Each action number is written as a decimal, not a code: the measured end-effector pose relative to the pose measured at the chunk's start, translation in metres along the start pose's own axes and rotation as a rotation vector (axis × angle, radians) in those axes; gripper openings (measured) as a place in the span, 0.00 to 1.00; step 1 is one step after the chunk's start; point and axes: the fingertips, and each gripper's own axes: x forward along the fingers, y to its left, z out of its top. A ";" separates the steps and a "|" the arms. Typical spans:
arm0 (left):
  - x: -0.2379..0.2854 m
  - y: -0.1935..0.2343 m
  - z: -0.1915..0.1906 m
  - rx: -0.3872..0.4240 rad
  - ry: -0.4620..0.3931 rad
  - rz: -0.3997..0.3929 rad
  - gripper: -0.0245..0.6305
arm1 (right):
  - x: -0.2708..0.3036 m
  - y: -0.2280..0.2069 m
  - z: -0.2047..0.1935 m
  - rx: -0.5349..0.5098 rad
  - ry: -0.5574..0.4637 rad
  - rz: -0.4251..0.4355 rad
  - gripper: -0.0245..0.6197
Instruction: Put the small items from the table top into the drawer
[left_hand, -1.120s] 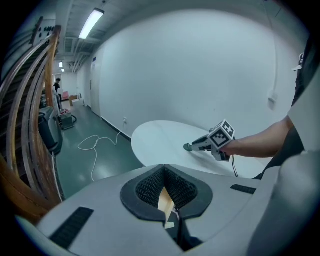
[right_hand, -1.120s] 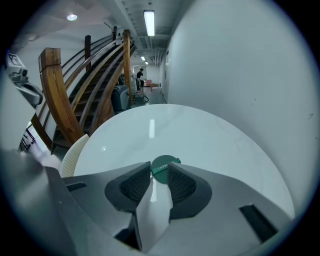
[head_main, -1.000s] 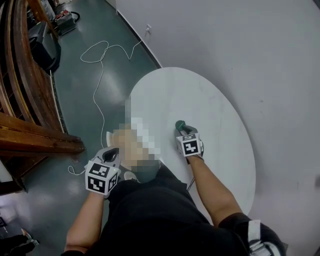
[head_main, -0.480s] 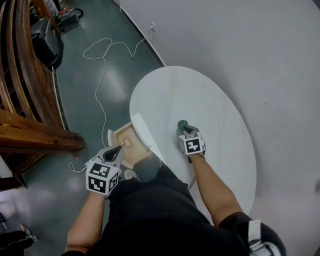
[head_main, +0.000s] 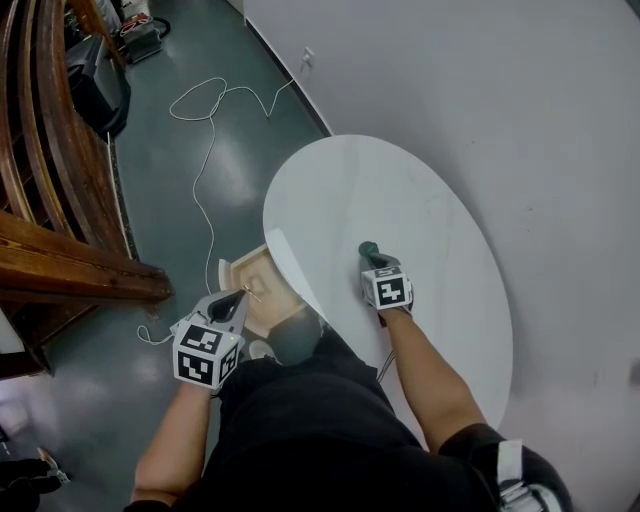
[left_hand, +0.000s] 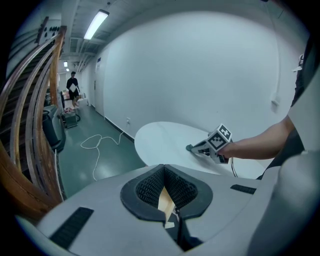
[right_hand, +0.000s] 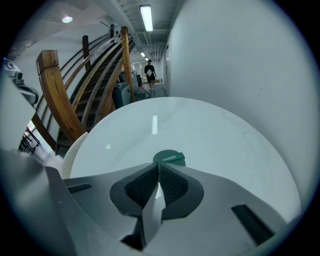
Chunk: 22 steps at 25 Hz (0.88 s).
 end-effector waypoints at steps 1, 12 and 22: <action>-0.001 0.001 0.000 -0.001 -0.002 0.002 0.06 | 0.000 0.002 0.000 -0.002 0.001 -0.002 0.07; -0.010 0.006 -0.006 -0.010 -0.023 0.007 0.06 | -0.019 0.017 0.003 0.002 -0.025 0.013 0.06; -0.027 0.015 -0.016 -0.040 -0.047 0.021 0.06 | -0.045 0.084 0.035 -0.099 -0.115 0.126 0.06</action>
